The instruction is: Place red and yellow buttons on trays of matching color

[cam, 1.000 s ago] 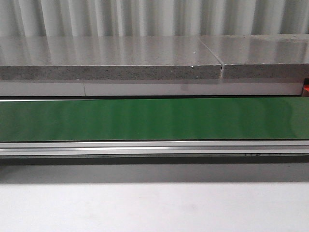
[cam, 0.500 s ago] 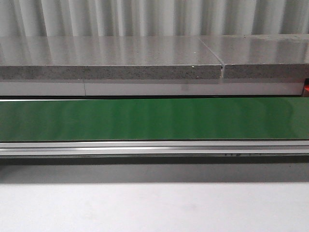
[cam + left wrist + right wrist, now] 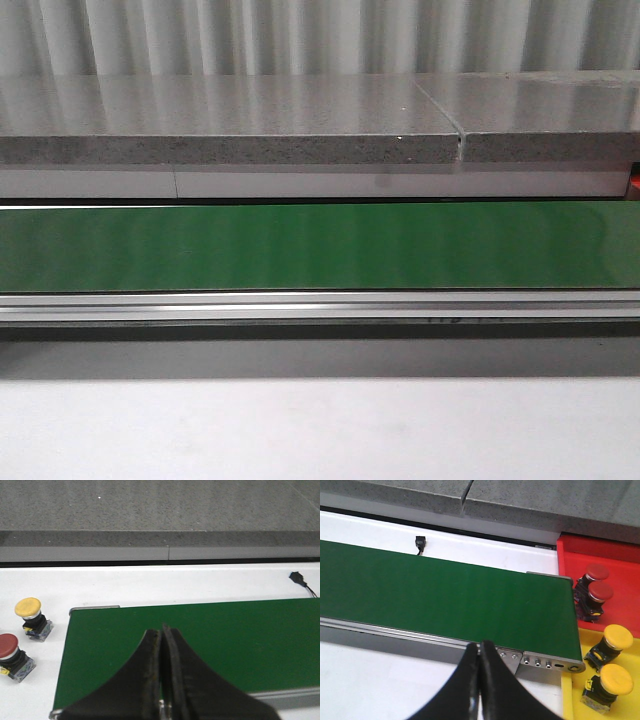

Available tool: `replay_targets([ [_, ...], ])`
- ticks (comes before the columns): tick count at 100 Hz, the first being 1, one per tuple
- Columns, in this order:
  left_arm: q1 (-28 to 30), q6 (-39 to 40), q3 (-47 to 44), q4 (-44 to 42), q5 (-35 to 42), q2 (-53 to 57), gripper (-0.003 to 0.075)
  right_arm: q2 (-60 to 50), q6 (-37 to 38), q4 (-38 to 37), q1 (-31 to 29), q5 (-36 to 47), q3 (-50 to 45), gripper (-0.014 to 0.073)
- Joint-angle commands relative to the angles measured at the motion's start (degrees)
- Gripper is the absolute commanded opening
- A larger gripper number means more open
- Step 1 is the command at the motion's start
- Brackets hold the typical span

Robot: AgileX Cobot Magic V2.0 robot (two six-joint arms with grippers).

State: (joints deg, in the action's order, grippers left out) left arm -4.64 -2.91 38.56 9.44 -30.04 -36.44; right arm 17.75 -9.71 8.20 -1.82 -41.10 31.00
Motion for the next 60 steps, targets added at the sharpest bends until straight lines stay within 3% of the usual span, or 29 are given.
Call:
replay_targets([
  [1,2.6,1.3,5.4,0.6,3.1,-5.1,-0.0019,0.2,-0.7,-0.1,0.0,4.0,1.4,-0.0066],
  [20,10.8,1.3,12.6,0.6,-1.7,-16.4,-0.0014,0.2,-0.7,-0.1,0.0,4.0,1.4,-0.0066],
  [27,13.8,1.3,14.5,0.6,-2.8,-20.4,0.0024,0.2,-0.7,-0.1,0.0,4.0,1.4,-0.0066],
  [37,17.2,1.3,16.6,0.6,-3.6,-25.3,0.0163,0.2,-0.7,-0.1,0.0,4.0,1.4,-0.0066],
  [49,20.2,1.3,18.9,-0.7,-5.6,-30.5,0.0416,0.2,-0.7,-0.1,0.0,4.0,1.4,-0.0066],
  [60,22.5,1.3,21.3,-1.2,-9.1,-35.1,0.0517,0.2,-0.7,-0.1,0.0,4.0,1.4,-0.0066],
])
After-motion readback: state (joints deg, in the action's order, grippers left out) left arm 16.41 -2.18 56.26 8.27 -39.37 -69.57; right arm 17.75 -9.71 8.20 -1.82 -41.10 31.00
